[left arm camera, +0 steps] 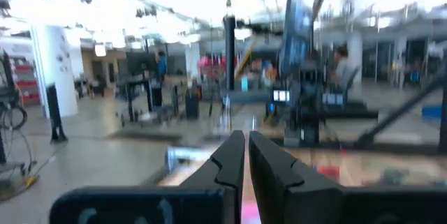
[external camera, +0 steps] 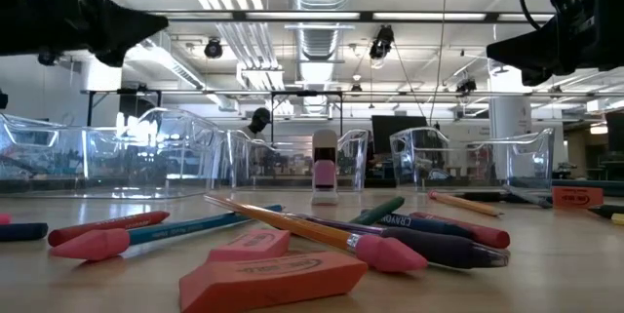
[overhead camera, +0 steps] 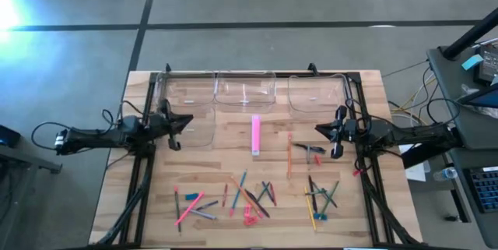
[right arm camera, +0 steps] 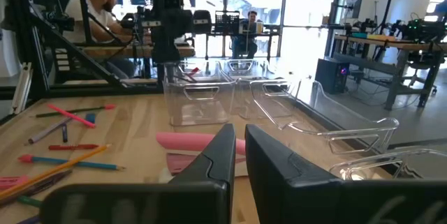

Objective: Sort crayons/erasers/pens/pencils in bins
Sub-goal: Adjust the bottom left transparent bin

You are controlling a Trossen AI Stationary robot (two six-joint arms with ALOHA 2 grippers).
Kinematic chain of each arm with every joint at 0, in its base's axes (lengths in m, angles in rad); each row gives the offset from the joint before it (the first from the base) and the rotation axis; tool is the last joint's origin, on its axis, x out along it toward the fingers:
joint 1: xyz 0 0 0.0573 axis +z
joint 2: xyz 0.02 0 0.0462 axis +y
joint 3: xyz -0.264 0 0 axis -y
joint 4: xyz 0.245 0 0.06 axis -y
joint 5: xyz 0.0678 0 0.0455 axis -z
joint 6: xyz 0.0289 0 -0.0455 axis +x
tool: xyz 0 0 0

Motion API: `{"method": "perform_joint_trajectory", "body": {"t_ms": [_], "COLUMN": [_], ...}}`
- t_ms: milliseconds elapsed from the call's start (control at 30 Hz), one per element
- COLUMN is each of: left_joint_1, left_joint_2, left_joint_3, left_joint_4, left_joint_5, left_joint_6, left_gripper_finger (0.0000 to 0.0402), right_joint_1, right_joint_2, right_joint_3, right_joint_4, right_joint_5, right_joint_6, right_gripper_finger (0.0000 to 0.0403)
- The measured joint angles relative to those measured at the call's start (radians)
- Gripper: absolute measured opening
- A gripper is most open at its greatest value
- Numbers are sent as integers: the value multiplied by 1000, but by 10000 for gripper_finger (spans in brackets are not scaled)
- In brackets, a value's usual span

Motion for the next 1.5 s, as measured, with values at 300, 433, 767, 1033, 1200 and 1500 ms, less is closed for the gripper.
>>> {"method": "perform_joint_trajectory", "body": {"t_ms": [300,433,767,1033,1200,1500], "left_joint_1": [0,0,0,-1,-1,-1], "left_joint_2": [106,212,444,676,776,811], "left_joint_3": [98,157,311,494,525,526], "left_joint_4": [-47,-109,-179,-335,-308,-264], "left_joint_5": [2,4,5,8,8,27], "left_joint_6": [7,-1,-94,-132,-133,-132], "left_gripper_finger": [8,8,8,8,8,8], "right_joint_1": [0,0,0,0,0,0], "right_joint_2": [0,0,0,0,0,0], "right_joint_3": [0,0,0,0,0,0], "right_joint_4": [0,0,0,0,-1,-4], "right_joint_5": [0,0,0,0,0,-1], "right_joint_6": [0,0,0,0,0,0], "right_gripper_finger": [27,27,27,27,27,27]}}
